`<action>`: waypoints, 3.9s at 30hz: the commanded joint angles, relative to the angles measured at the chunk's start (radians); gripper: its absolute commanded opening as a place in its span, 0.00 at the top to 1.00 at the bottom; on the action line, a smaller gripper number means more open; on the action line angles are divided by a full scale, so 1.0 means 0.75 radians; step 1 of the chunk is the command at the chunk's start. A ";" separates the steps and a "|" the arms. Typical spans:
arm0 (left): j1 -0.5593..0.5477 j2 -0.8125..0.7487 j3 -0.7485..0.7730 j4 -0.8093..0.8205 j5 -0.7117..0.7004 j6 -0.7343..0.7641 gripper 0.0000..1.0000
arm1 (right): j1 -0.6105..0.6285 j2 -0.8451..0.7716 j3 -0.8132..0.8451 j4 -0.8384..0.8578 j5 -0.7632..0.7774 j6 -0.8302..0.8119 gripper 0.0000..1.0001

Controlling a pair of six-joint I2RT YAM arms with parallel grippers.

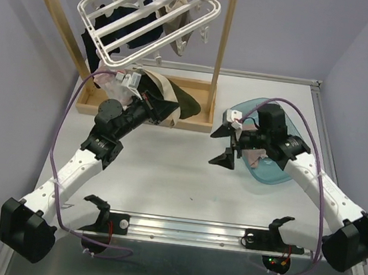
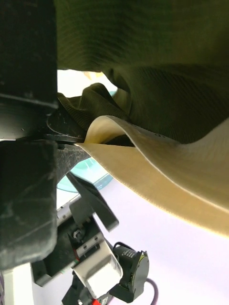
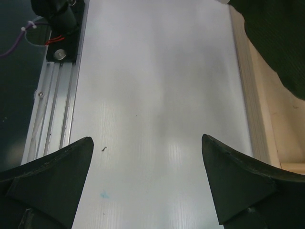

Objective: Remove the underwear clipped to the hanger
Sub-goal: Remove the underwear from the hanger.

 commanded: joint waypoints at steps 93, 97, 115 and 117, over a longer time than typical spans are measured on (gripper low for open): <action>-0.095 -0.410 0.400 -0.441 -0.506 0.787 0.12 | 0.233 0.153 0.119 0.878 0.754 0.968 1.00; -0.089 -0.380 0.421 -0.433 -0.557 0.816 0.12 | 0.231 0.143 0.119 0.880 0.750 0.964 0.99; 0.381 -0.220 0.454 -0.313 -0.008 0.630 0.16 | 0.219 0.131 0.105 0.882 0.713 0.956 0.99; 0.400 -0.216 0.441 -0.270 0.078 0.615 0.17 | 0.221 0.129 0.107 0.882 0.713 0.956 0.99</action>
